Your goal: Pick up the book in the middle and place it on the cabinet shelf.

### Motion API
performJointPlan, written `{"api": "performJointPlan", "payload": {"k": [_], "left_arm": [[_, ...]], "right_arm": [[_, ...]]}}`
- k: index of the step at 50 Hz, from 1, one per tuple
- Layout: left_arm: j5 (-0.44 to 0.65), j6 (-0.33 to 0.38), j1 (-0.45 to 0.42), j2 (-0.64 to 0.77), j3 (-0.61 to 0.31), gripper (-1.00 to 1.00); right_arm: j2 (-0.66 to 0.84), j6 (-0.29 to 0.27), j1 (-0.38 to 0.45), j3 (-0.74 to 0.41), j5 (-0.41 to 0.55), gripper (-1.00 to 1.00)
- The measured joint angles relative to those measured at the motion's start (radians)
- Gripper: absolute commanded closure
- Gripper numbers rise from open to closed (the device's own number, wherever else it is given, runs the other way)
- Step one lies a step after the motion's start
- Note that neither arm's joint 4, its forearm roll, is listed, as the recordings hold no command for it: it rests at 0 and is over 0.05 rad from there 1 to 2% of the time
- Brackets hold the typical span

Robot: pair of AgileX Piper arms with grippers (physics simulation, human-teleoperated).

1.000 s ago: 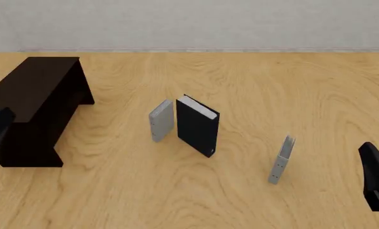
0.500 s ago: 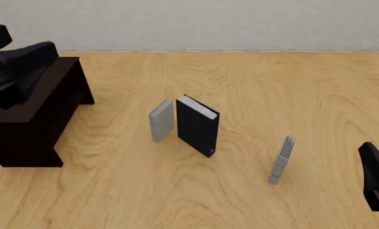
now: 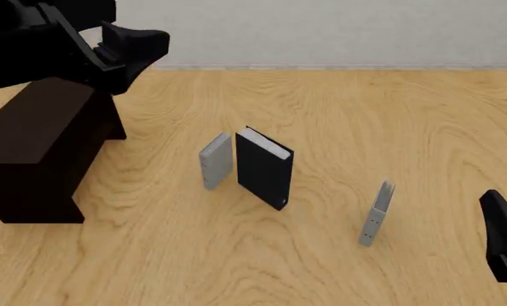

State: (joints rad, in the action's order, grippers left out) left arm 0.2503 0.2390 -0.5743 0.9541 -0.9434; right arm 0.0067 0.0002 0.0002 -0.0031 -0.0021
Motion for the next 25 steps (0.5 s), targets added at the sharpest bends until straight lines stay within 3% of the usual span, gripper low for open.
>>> {"api": "performJointPlan", "payload": {"k": [25], "left_arm": [[0.25,0.137,-0.112,0.198,-0.283,-1.0]], "right_arm": [[0.001,0.0,0.0,0.001,-0.001,-1.0]]}}
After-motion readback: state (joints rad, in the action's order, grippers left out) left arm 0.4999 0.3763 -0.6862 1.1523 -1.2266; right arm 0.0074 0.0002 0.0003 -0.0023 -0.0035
